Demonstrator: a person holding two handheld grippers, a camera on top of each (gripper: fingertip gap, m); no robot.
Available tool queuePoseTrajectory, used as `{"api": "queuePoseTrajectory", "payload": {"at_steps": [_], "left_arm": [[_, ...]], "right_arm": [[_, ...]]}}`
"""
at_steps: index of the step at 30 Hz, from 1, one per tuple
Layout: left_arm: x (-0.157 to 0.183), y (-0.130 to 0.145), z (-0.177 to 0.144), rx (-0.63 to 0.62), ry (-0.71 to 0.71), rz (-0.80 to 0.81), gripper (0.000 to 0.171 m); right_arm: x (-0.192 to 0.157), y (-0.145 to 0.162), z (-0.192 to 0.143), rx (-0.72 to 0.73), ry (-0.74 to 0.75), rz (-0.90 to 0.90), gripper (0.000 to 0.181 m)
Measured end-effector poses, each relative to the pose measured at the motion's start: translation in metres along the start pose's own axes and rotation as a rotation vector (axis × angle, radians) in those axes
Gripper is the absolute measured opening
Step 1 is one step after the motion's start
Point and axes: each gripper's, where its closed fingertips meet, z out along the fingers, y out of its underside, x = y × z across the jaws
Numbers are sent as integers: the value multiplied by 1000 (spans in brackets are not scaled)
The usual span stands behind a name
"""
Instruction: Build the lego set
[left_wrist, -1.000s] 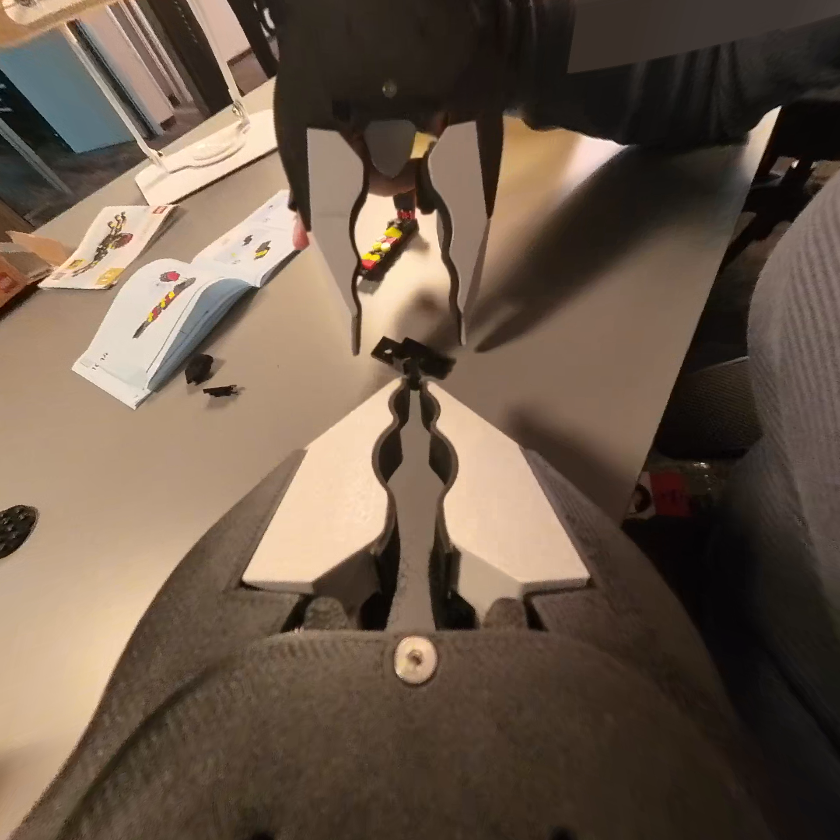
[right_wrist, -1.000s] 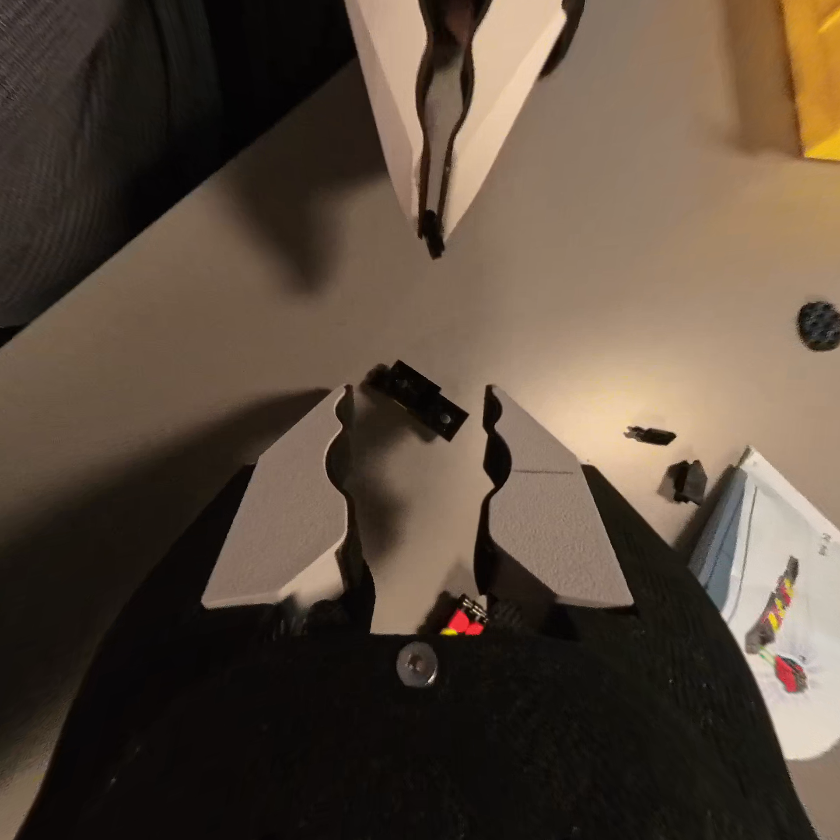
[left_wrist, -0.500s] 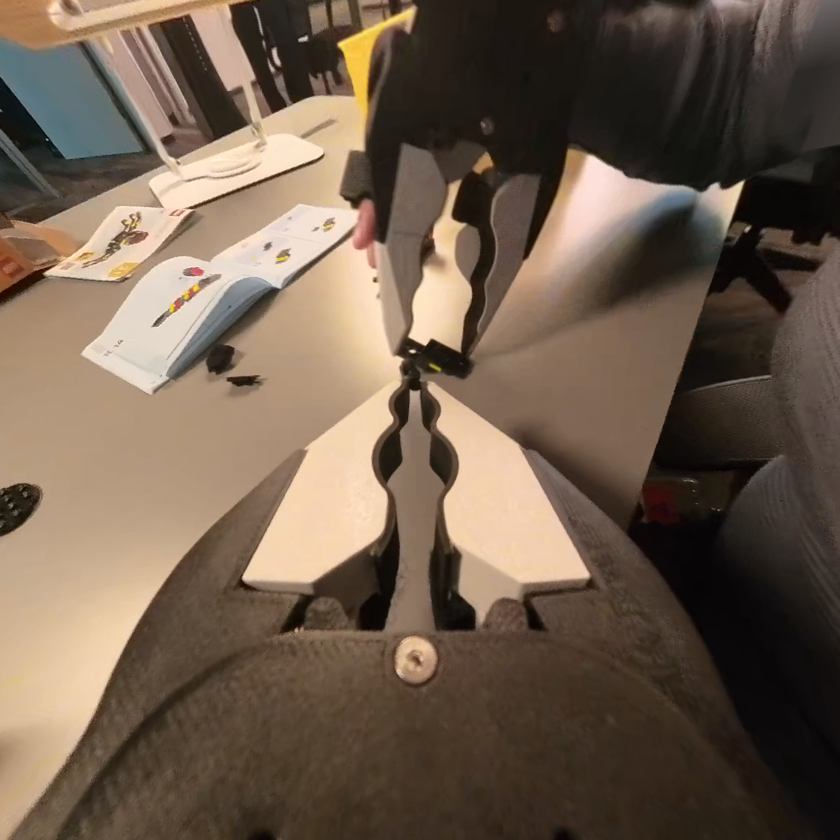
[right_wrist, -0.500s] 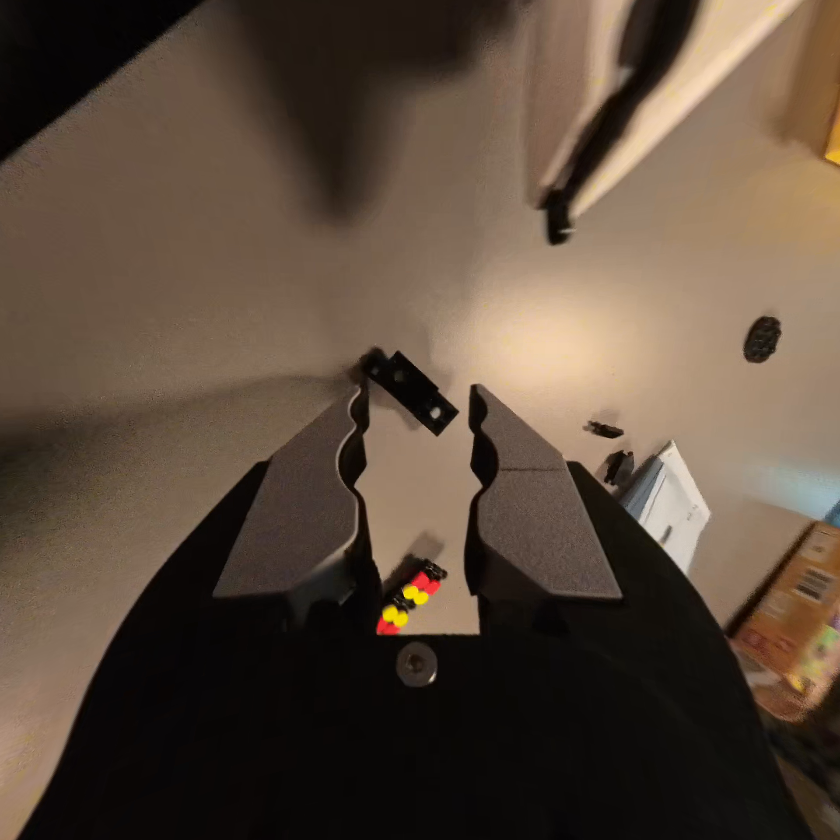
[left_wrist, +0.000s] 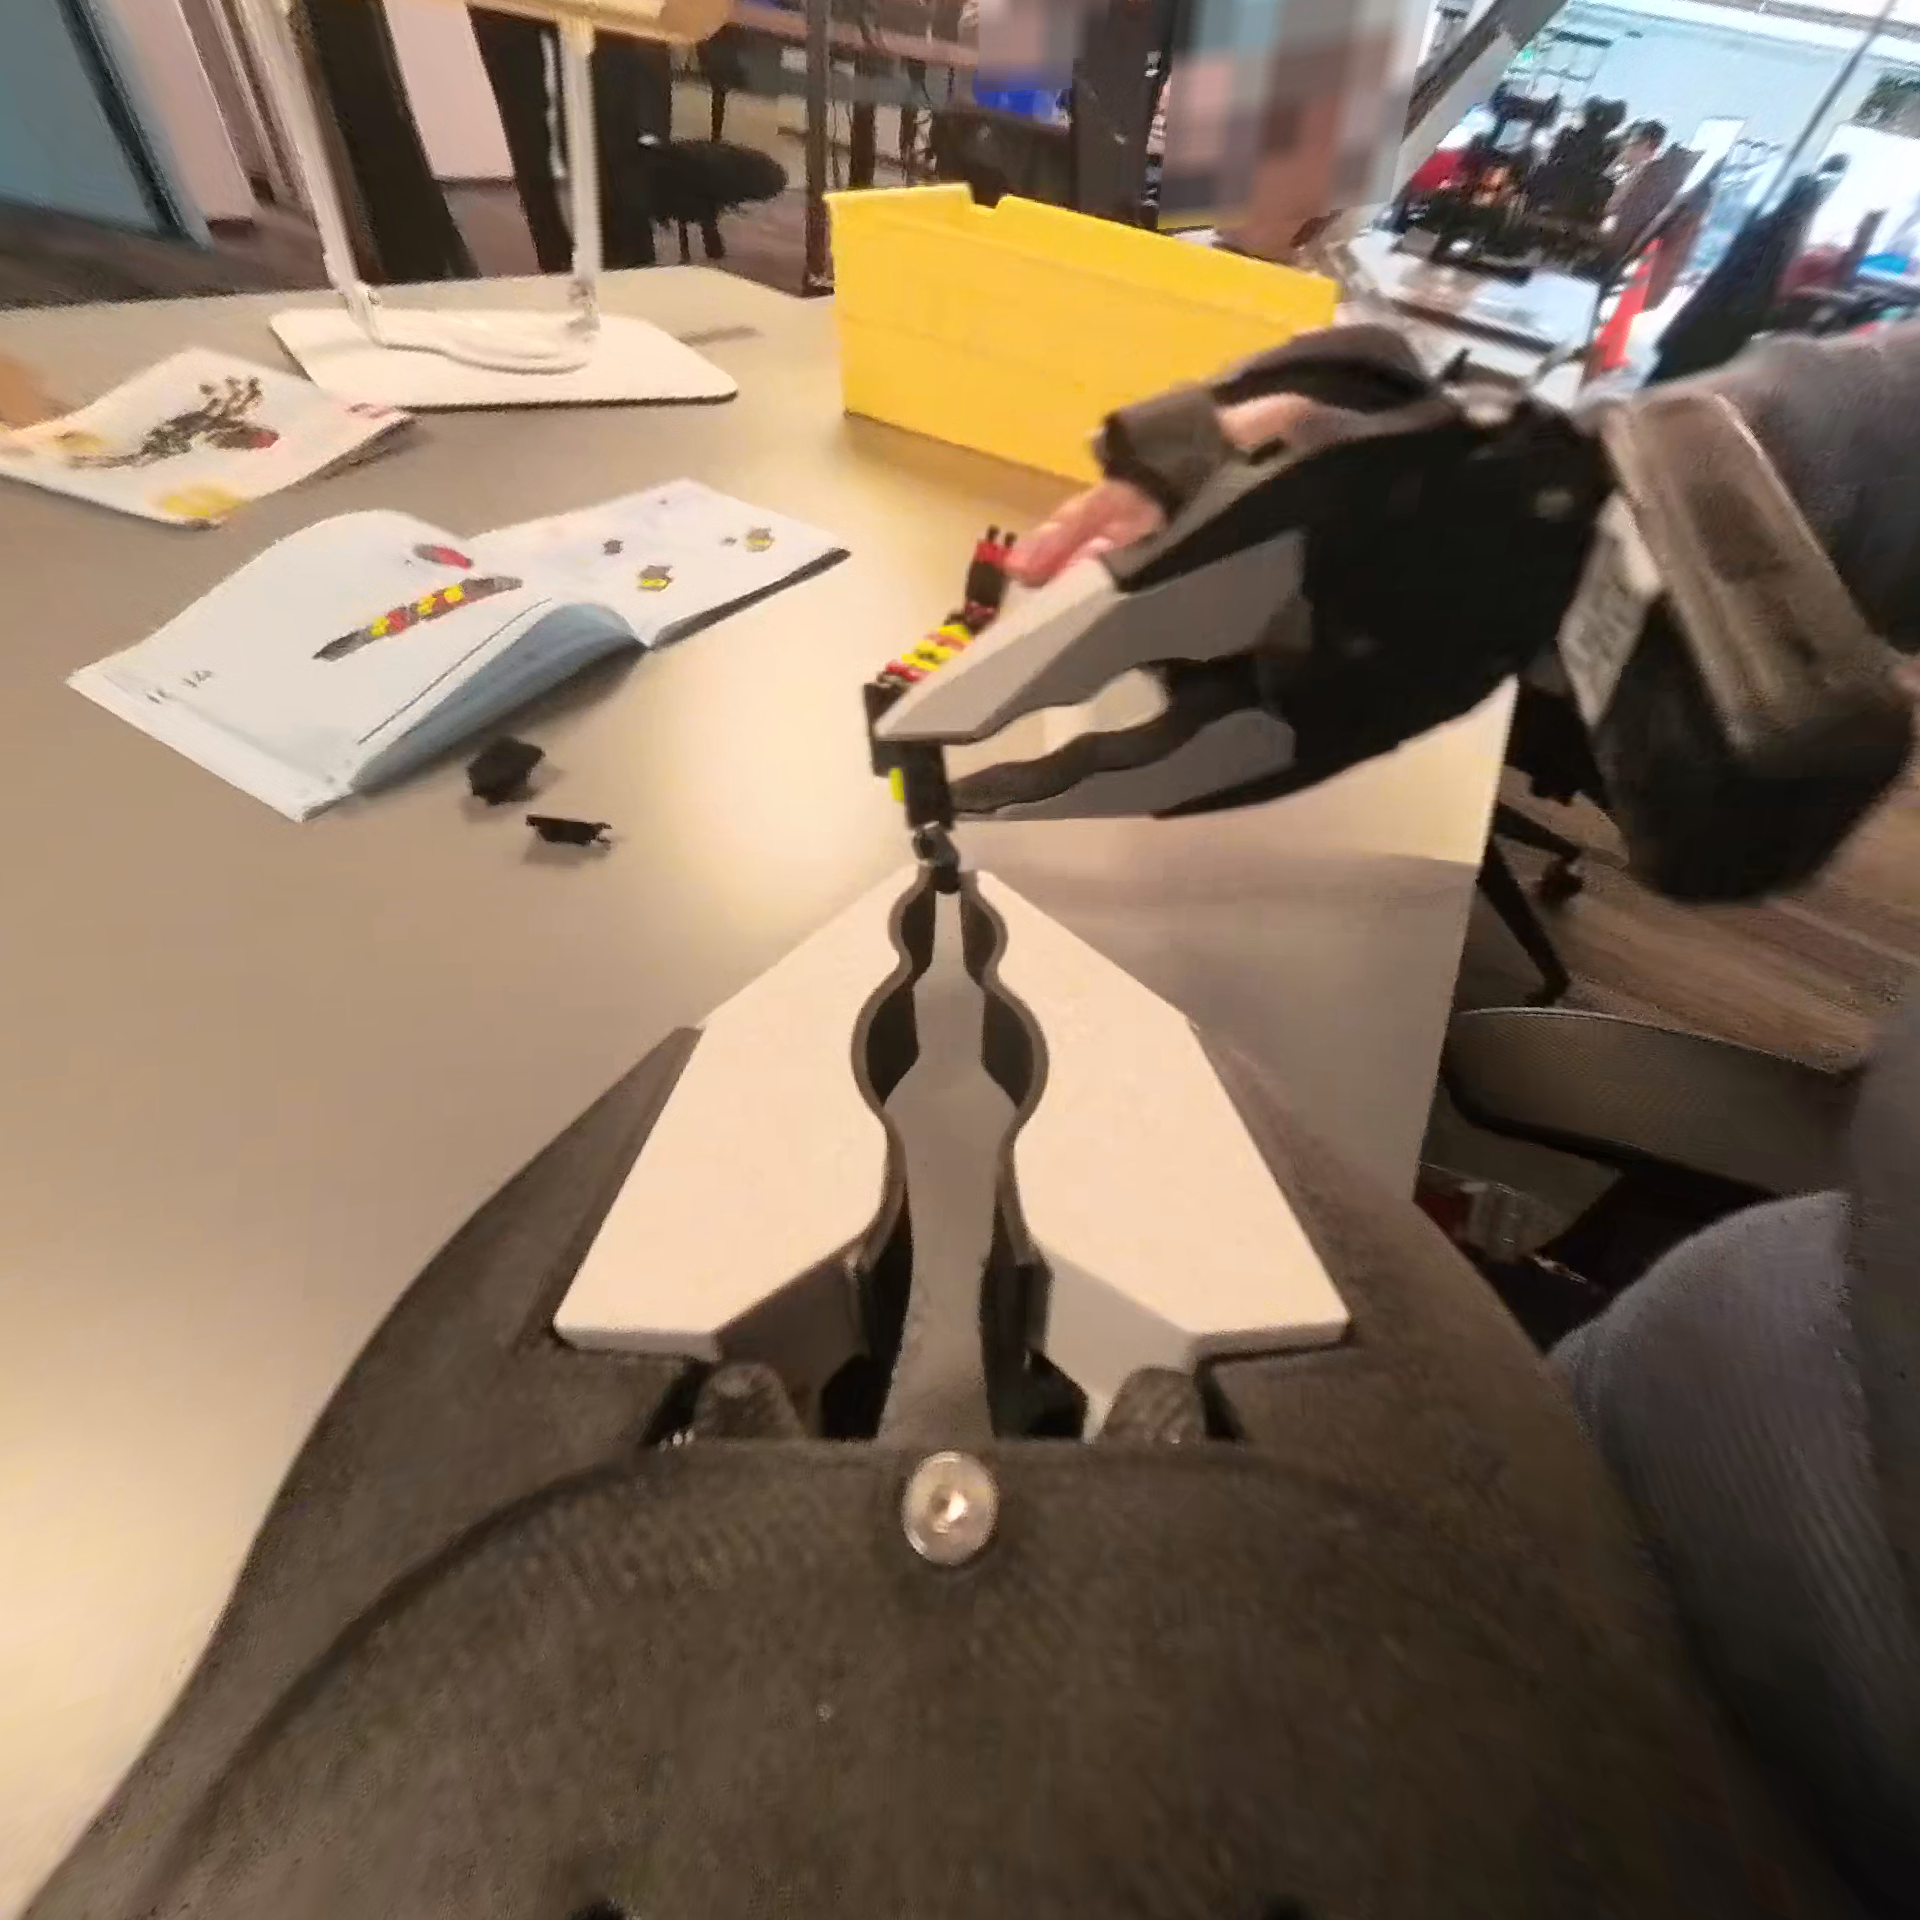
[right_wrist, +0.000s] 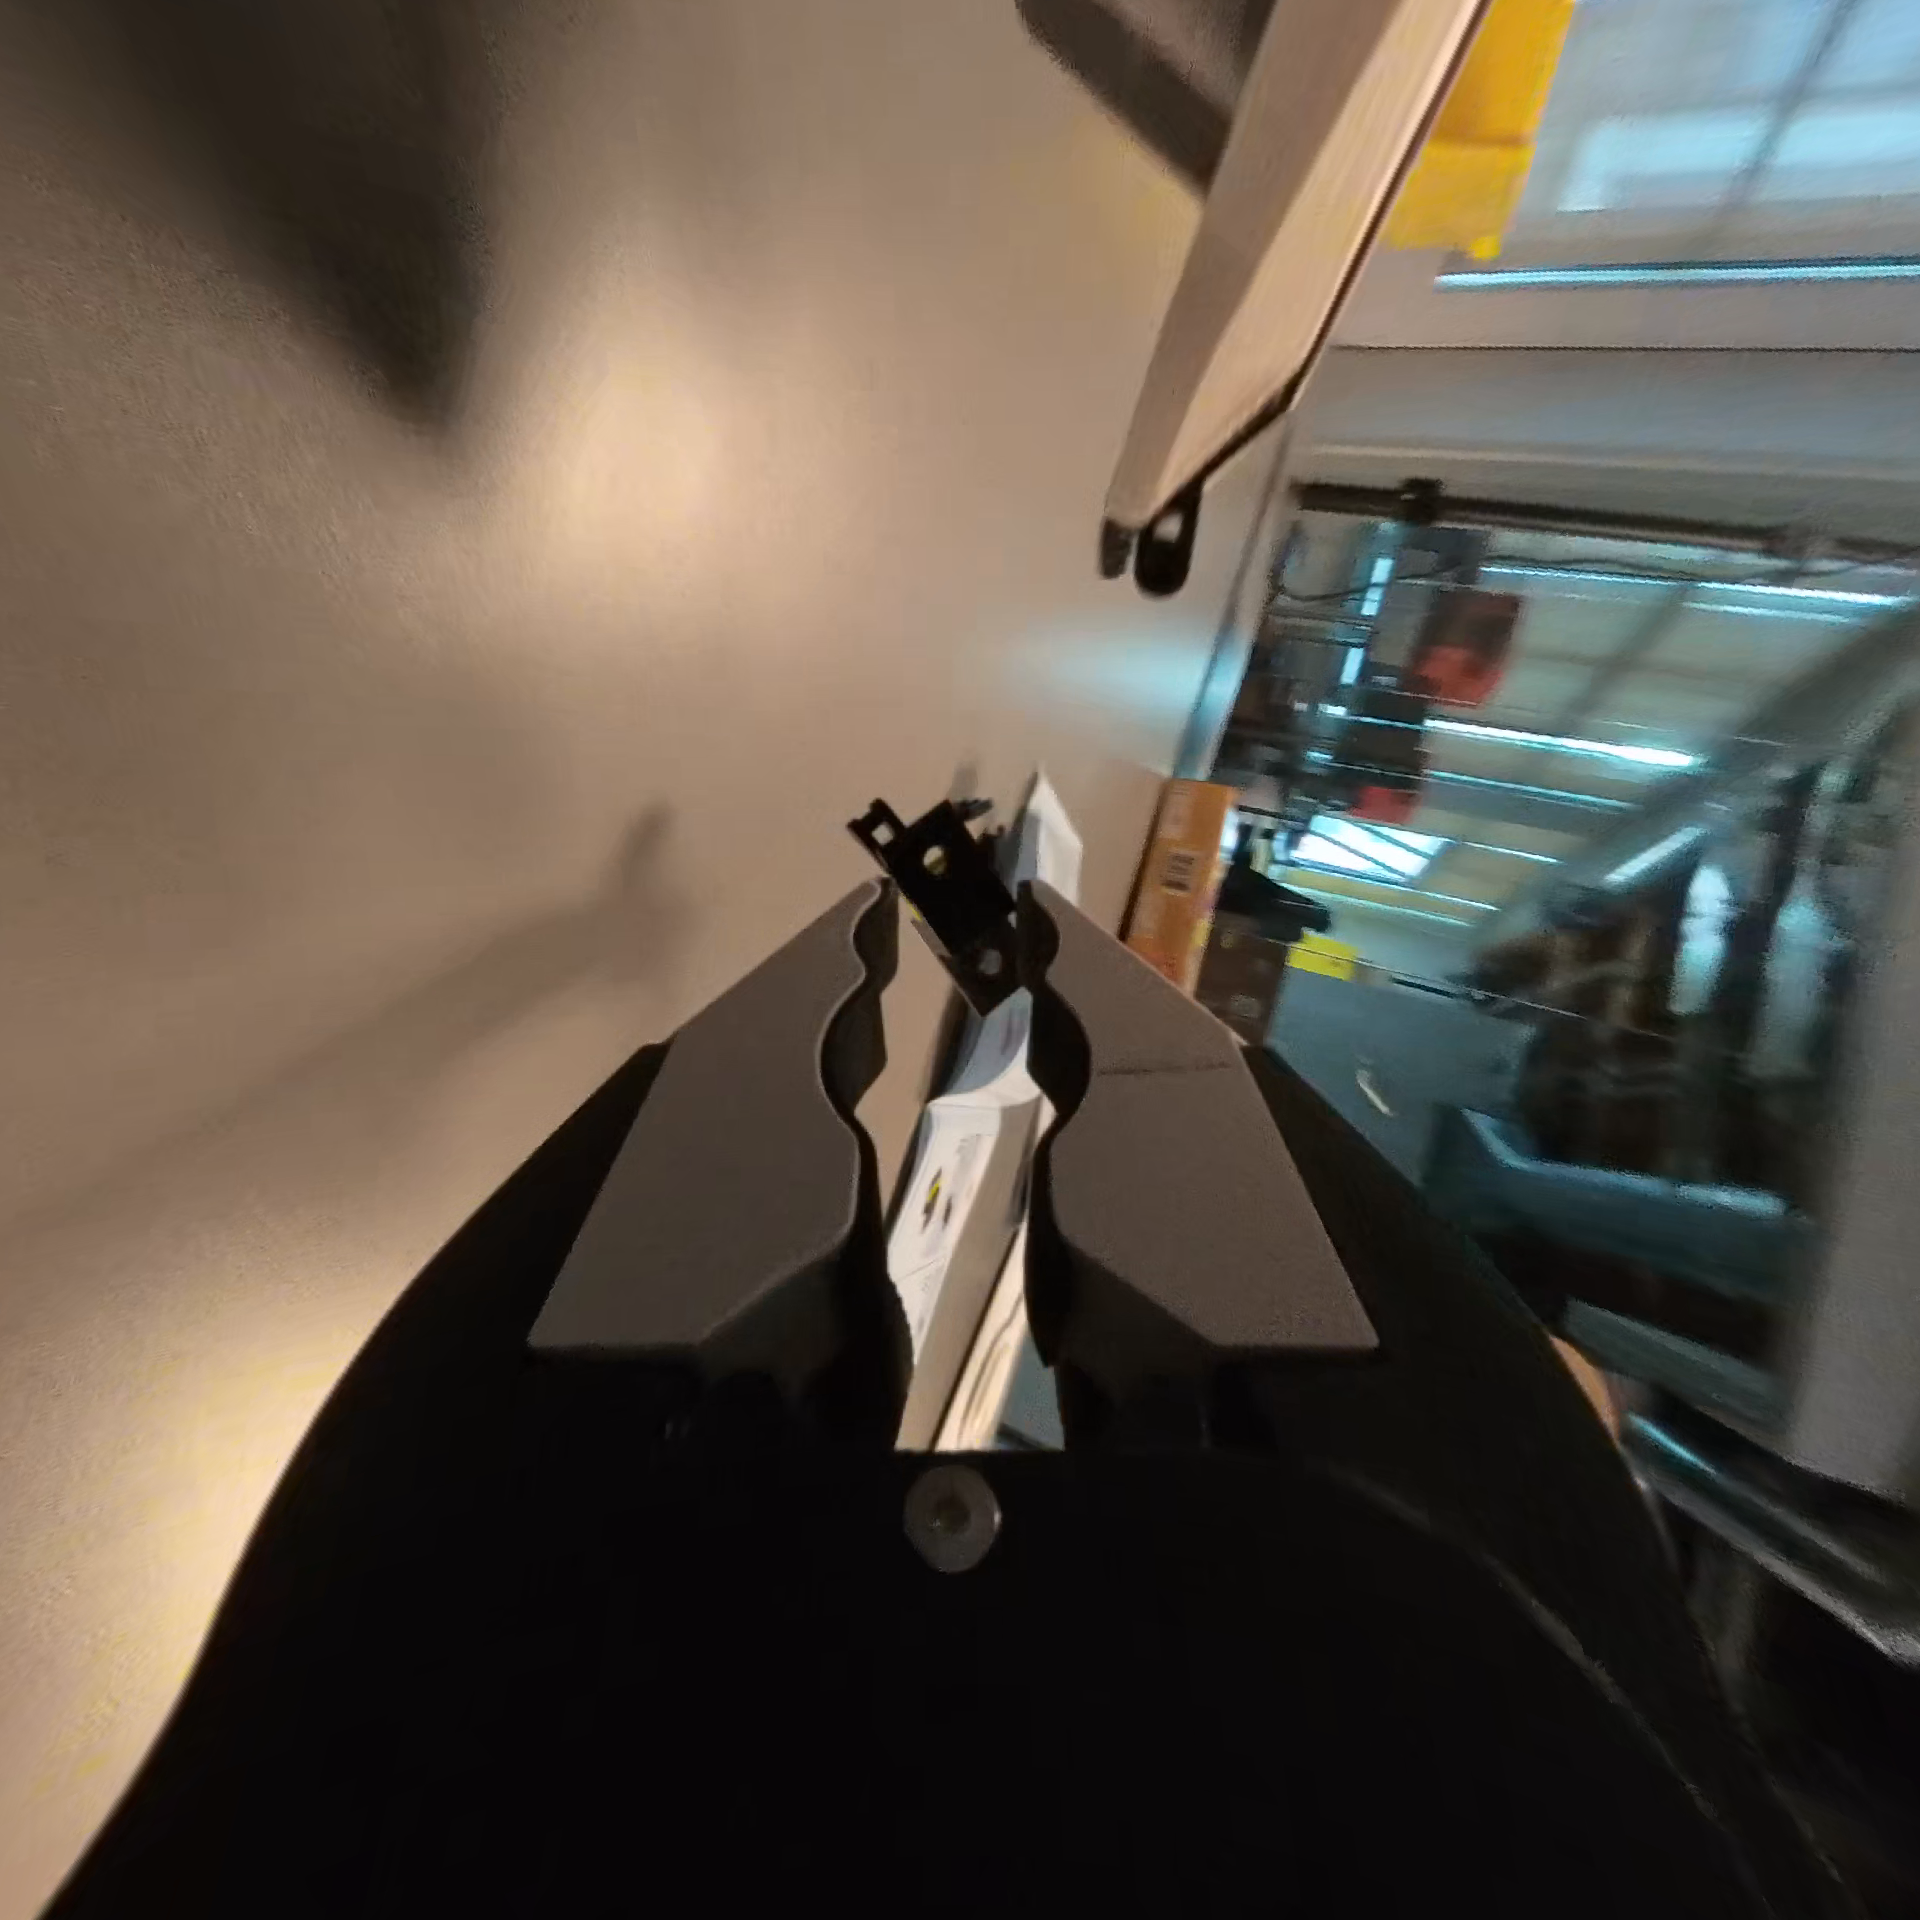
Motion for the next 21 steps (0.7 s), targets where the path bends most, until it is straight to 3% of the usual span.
{"api": "queuePoseTrajectory", "payload": {"at_steps": [4,9,11,13,16,18,21], "left_arm": [[-15,8,2,-65,-97,22,4],[-13,21,14,-168,-95,33,4],[-11,17,16,-145,-91,46,4],[-12,13,16,-120,-108,66,4],[-12,5,12,-62,-119,85,4],[-11,0,8,-22,-121,87,4],[-8,-5,3,30,-104,90,4]], "right_arm": [[-24,-10,2,-69,-94,39,20],[-38,-8,-5,-120,-285,240,16],[-40,-12,-12,-83,-394,364,20],[-35,-13,-19,-44,-511,505,37],[-33,-22,-34,68,-813,711,42],[-29,-22,-35,106,-921,716,42],[-37,-15,-27,71,-980,557,40]]}}
